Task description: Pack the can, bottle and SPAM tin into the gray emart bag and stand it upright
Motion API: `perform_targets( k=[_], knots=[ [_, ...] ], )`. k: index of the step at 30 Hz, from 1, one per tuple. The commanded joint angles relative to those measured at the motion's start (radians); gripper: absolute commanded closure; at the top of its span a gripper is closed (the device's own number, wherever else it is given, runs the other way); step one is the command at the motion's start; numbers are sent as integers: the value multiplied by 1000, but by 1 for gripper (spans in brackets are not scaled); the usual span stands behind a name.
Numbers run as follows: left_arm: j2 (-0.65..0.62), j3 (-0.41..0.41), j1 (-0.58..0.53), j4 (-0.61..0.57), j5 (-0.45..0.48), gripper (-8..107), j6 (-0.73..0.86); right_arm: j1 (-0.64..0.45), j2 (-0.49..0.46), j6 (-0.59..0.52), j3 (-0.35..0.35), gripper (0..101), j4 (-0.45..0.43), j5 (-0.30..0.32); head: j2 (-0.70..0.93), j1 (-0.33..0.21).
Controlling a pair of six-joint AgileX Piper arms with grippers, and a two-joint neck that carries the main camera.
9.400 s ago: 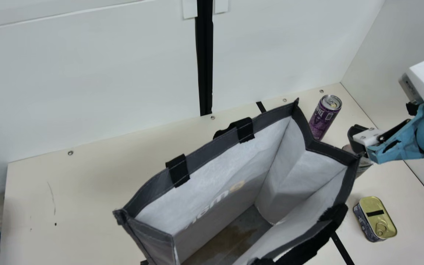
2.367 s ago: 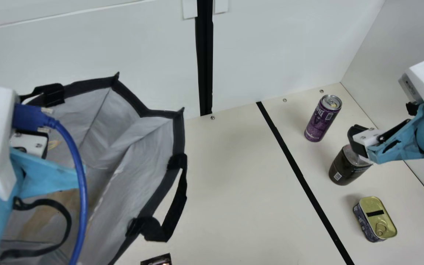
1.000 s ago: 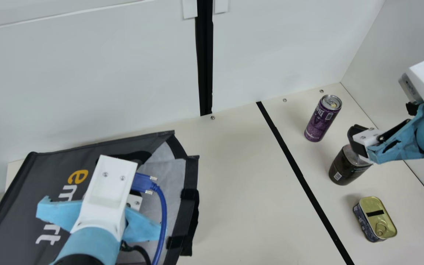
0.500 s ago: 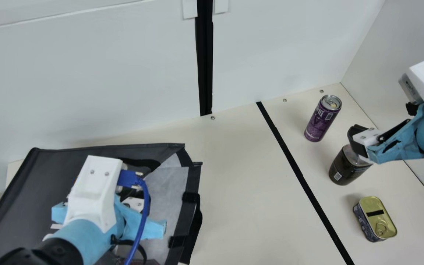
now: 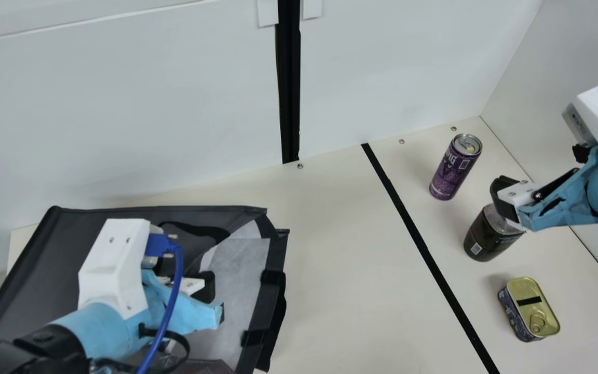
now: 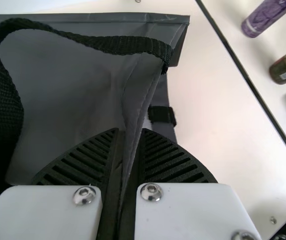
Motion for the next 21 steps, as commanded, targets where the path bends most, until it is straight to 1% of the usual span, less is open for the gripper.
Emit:
perform_targets(
  k=[1,11,21],
  knots=[
    [-2,6,14,-68,-2,107,28,0,0,0,0,6,0,0,-2,-23],
    [-2,29,76,-204,-7,107,126,0,0,0,0,6,0,0,-2,-23],
    [0,39,111,-252,-10,107,164,0,0,0,0,6,0,0,-2,-23]
  ],
)
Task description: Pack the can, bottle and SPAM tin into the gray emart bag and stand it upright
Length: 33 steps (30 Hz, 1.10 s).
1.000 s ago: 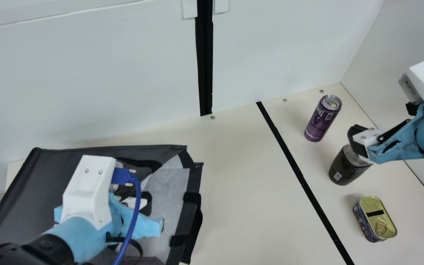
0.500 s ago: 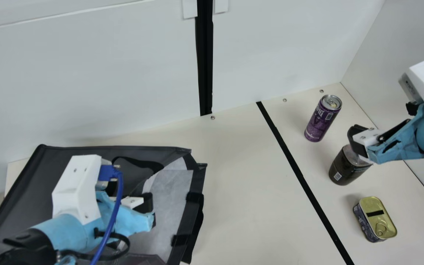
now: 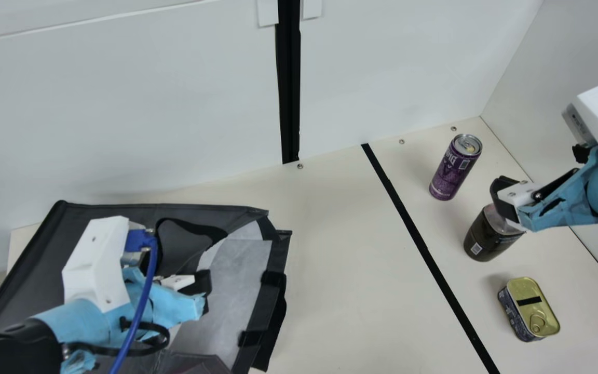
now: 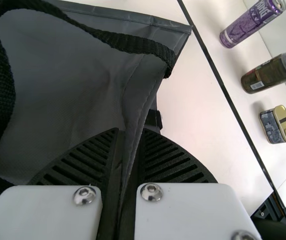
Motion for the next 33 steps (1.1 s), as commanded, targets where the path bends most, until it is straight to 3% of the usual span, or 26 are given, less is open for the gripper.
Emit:
perform_targets(
  k=[1,33],
  knots=[
    [2,2,4,-2,-3,107,1,0,0,0,0,6,0,0,-1,-23],
    [2,6,8,-3,-8,107,2,0,0,0,0,6,0,0,-1,-23]
  ],
)
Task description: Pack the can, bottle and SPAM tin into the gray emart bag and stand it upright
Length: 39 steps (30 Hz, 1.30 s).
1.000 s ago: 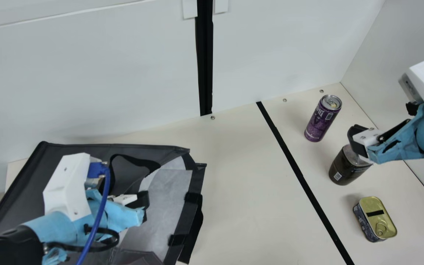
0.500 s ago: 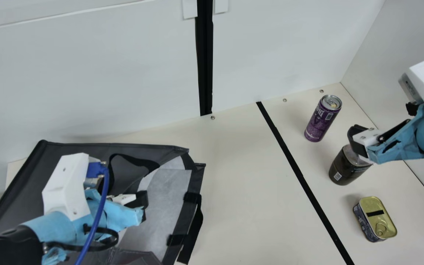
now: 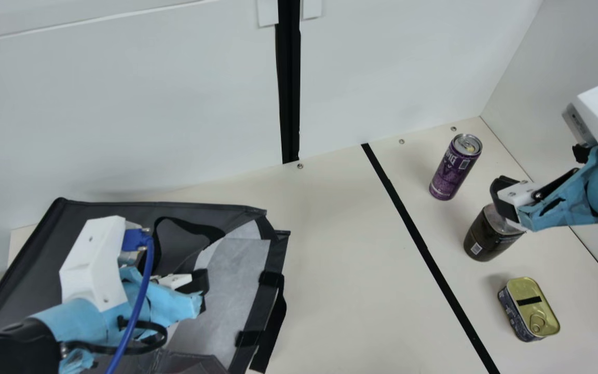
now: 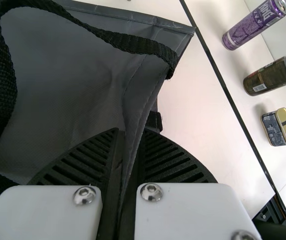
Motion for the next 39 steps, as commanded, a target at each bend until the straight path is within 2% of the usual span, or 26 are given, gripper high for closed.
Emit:
perform_targets(
  k=[1,8,16,29,39],
  knots=[
    [0,0,0,0,0,107,0,0,0,0,0,6,0,0,-1,-23],
    [0,0,0,0,0,107,0,0,0,0,0,6,0,0,-1,-23],
    [0,0,0,0,0,107,0,78,-2,70,-3,6,-84,-23,-1,-23],
    [0,0,0,0,0,107,0,145,99,150,-103,6,-205,-35,-1,-23],
    [0,0,0,0,0,107,0,163,199,193,-174,6,-255,-21,-1,-23]
  ],
)
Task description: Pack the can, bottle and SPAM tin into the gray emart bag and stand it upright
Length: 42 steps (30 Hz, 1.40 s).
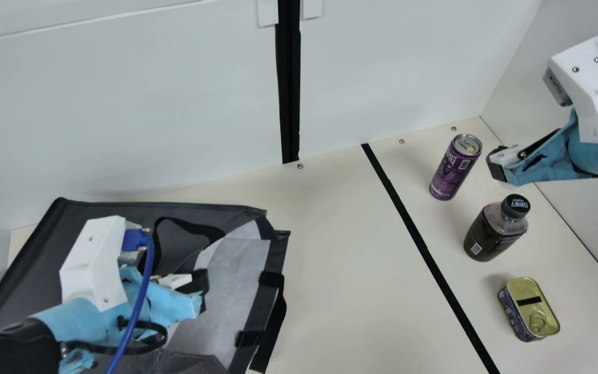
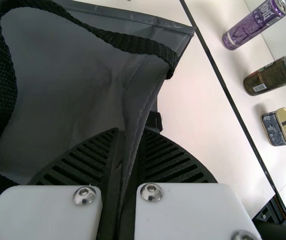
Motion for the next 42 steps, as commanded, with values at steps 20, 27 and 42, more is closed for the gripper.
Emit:
perform_targets(
  k=[20,27,42],
  knots=[
    [0,0,0,0,0,107,0,-25,205,15,-102,6,40,23,-1,-23],
    [0,0,0,0,0,107,0,-42,271,21,-119,6,88,23,-1,-23],
    [0,0,0,0,0,107,0,-47,424,37,-199,6,116,23,-1,-23]
  ],
)
